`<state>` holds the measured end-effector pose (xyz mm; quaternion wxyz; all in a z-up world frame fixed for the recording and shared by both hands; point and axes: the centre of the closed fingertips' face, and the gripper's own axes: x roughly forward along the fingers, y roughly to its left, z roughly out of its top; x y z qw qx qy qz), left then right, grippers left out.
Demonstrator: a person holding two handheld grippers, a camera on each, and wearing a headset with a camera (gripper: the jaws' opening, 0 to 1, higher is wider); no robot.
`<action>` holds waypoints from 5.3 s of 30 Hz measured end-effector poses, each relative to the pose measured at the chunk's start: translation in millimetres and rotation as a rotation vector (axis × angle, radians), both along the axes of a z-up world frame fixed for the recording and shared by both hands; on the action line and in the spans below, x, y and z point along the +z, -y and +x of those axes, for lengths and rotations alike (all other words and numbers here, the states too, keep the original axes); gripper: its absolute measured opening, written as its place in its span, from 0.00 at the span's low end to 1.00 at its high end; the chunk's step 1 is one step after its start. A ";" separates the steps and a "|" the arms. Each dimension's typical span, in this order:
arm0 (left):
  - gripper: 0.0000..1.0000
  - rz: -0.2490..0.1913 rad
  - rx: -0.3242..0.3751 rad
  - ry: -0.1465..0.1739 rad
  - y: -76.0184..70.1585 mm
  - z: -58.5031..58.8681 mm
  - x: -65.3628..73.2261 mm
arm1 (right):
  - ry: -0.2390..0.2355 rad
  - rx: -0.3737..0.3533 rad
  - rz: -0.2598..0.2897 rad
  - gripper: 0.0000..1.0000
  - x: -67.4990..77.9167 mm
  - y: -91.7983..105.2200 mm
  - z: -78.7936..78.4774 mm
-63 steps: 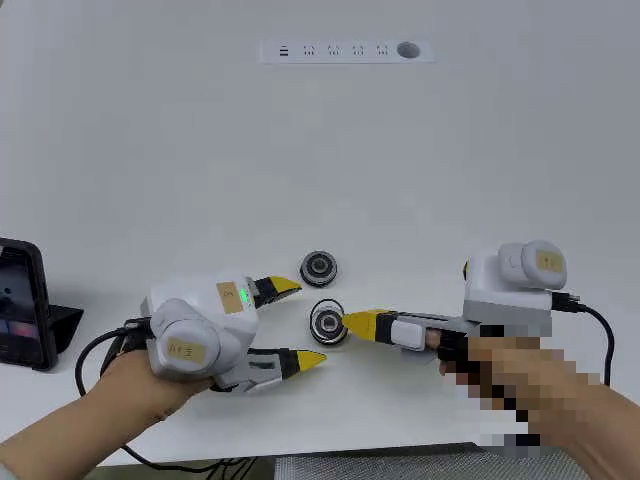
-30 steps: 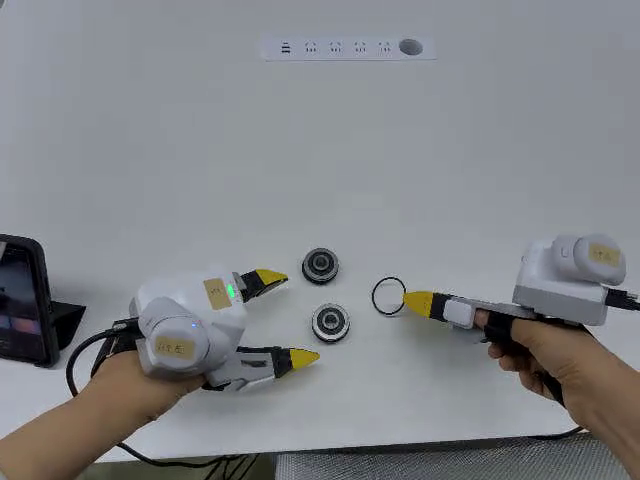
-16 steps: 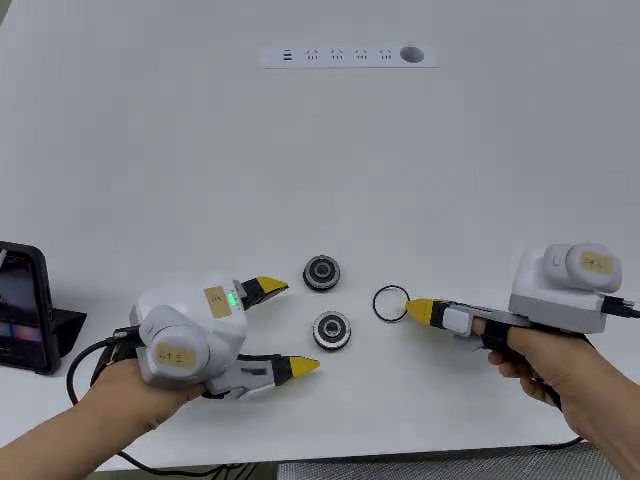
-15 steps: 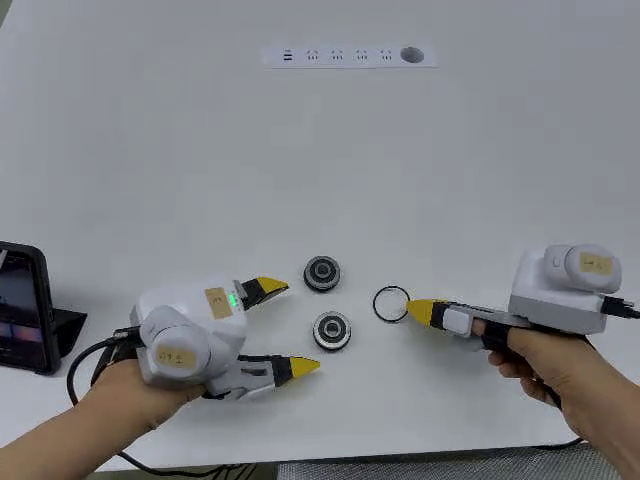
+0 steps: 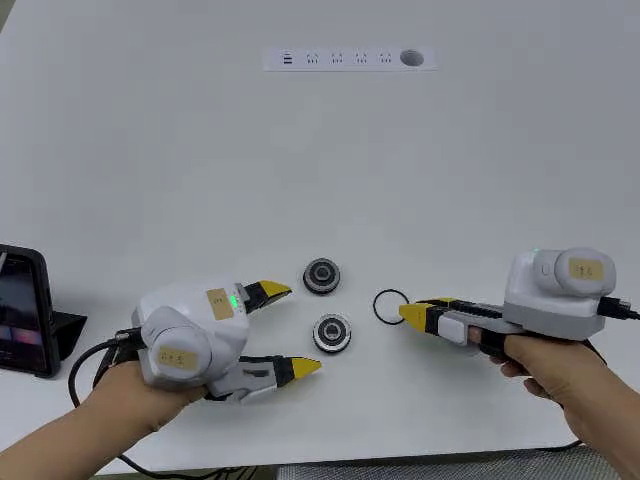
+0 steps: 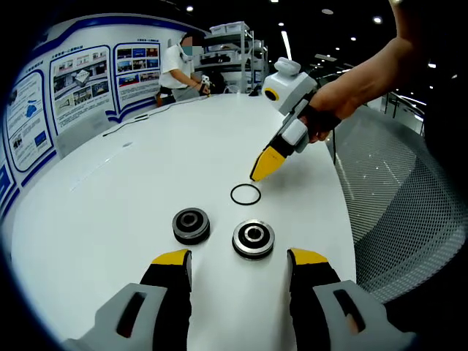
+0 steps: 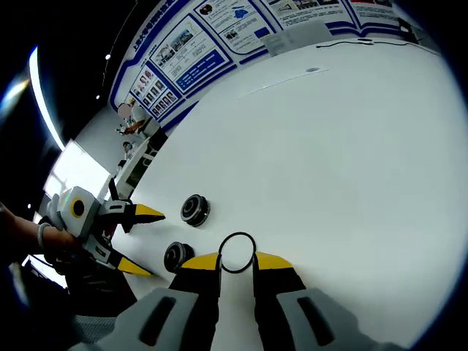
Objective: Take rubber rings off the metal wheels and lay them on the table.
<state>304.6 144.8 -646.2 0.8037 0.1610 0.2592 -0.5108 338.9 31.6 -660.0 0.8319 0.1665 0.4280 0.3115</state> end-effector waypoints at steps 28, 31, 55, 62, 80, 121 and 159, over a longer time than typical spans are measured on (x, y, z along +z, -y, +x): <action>0.26 -0.003 -0.068 -0.025 28.9 -3.6 0.3 | -0.030 0.092 0.090 0.15 4.8 -43.1 -22.5; 0.24 0.006 -0.072 -0.024 29.8 -3.9 -1.4 | -0.033 0.098 0.094 0.15 4.9 -45.6 -24.7; 0.14 0.044 -0.100 -0.026 32.3 -2.9 -8.5 | -0.071 0.116 0.158 0.17 3.1 -63.5 -28.6; 0.14 0.039 -0.093 -0.026 31.9 -2.9 -8.4 | -0.103 0.141 0.177 0.21 -3.3 -71.8 -29.4; 0.13 0.036 -0.093 -0.028 31.8 -2.3 -8.9 | -0.229 0.152 0.259 0.23 -2.2 -76.8 -40.1; 0.13 0.035 -0.094 -0.031 31.5 -2.0 -9.0 | -0.183 0.142 0.217 0.02 -0.9 -69.4 -35.0; 0.13 0.034 -0.098 -0.026 31.9 -2.6 -9.0 | -0.163 0.160 0.257 0.01 13.7 -81.5 -38.5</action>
